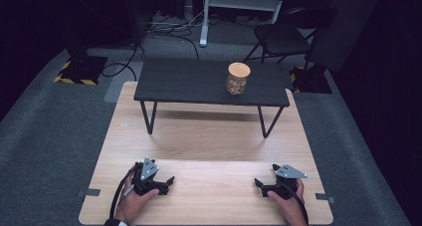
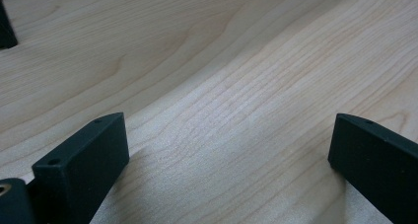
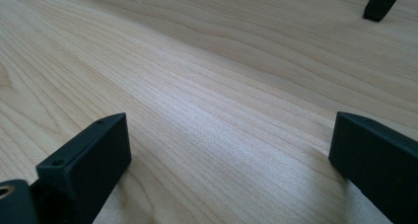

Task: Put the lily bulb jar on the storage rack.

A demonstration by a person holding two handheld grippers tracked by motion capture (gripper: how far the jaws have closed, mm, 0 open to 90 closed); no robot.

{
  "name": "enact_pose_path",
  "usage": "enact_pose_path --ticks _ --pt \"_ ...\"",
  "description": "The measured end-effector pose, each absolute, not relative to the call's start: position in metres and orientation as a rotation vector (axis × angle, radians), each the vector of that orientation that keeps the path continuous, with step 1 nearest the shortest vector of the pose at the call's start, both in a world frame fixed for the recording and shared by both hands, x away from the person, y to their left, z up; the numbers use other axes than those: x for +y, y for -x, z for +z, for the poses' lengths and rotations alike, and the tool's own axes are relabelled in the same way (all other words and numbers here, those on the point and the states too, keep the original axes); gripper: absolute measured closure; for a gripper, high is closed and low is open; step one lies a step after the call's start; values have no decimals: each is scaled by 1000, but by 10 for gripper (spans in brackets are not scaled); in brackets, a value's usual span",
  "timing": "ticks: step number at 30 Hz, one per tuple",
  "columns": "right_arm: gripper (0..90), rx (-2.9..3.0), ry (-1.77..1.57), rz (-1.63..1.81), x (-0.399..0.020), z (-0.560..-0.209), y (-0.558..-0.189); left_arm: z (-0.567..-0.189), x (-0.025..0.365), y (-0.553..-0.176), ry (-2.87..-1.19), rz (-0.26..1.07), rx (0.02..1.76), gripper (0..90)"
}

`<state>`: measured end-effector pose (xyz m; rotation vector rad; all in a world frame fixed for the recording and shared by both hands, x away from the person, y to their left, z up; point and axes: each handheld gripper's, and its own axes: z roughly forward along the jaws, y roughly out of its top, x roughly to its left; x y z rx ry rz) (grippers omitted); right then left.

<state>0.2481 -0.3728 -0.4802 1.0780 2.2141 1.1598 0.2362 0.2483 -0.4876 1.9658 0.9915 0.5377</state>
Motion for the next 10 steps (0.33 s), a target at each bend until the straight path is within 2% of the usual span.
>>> enact_pose_path --ticks 10 --pt "14 2208 -1089 1156 -372 -480 -248 -488 248 -236 -1966 538 991 19"
